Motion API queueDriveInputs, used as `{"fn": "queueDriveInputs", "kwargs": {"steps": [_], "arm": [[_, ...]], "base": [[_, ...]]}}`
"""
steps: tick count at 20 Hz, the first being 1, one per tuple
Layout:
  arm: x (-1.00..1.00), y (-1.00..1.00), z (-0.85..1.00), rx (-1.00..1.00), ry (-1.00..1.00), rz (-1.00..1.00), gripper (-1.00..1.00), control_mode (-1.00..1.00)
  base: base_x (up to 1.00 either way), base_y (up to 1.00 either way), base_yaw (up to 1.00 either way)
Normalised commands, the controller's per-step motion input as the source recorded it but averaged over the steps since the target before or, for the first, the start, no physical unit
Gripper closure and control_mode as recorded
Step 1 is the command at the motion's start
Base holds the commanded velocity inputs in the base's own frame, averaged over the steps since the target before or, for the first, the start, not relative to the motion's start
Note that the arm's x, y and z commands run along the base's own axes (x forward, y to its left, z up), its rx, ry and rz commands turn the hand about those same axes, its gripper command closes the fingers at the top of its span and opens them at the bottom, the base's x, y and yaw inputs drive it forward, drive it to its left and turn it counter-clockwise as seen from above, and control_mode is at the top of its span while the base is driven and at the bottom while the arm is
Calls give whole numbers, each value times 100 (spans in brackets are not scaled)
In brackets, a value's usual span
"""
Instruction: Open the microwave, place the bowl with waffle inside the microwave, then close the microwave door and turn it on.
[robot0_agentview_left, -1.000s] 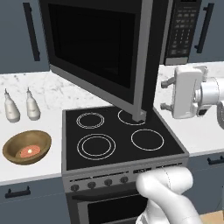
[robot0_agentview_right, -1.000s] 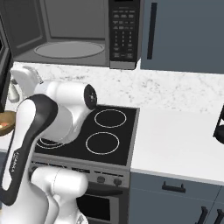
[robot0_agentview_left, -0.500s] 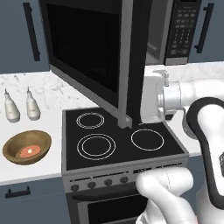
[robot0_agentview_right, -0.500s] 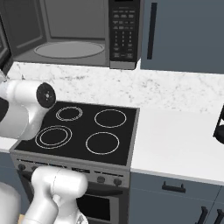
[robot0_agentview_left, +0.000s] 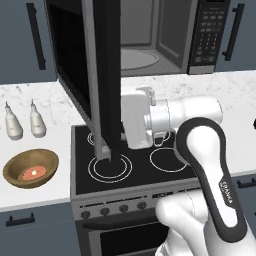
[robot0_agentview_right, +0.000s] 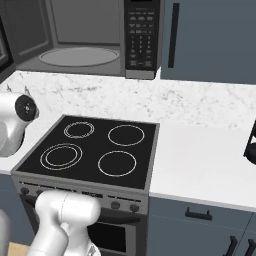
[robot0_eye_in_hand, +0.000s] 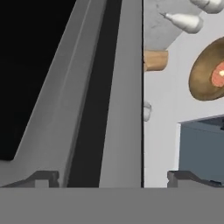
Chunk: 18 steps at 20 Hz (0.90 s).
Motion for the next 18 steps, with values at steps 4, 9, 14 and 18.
{"fn": "queueDriveInputs", "kwargs": {"steps": [4,9,14,18], "arm": [[0,66,-1,0,4,12,-100,-100],[0,37,-1,0,3,9,-100,-100],[8,61,-15,0,0,3,-100,-100],[9,61,-17,0,0,4,-100,-100]], "base": [[0,0,0],[0,0,0],[0,0,0],[0,0,0]]}}
